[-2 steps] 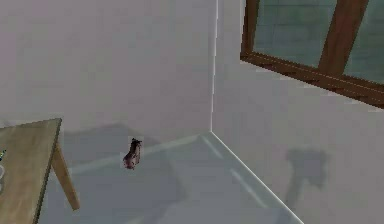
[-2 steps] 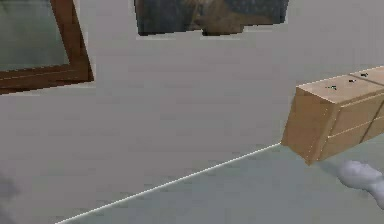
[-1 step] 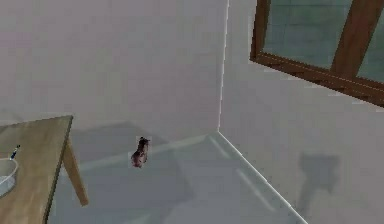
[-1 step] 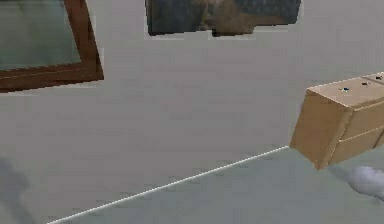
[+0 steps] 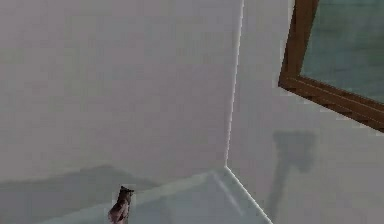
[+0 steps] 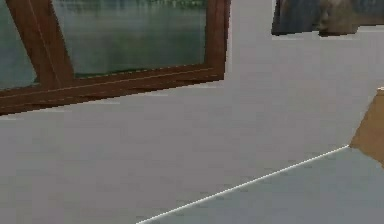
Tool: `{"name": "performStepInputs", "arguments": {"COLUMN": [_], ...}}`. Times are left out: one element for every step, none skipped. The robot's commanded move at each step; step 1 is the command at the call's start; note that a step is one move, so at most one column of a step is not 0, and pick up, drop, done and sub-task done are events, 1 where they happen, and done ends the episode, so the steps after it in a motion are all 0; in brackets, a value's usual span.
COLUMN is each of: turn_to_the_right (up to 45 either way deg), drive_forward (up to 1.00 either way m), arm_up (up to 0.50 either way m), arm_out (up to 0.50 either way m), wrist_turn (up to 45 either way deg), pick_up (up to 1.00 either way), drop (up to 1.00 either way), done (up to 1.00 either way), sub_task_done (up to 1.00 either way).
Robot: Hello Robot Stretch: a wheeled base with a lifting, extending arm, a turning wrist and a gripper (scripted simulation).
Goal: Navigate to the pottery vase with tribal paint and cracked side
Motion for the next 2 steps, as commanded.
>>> {"name": "performStepInputs", "arguments": {"turn_to_the_right": [-12.0, 0.0], "drive_forward": [0.0, 0.0], "arm_up": [0.0, 0.0], "arm_out": [0.0, 0.0], "wrist_turn": [0.0, 0.0], "pick_up": [0.0, 0.0], "drop": [0.0, 0.0], "done": [0.0, 1.0], "sub_task_done": [0.0, 0.0]}}
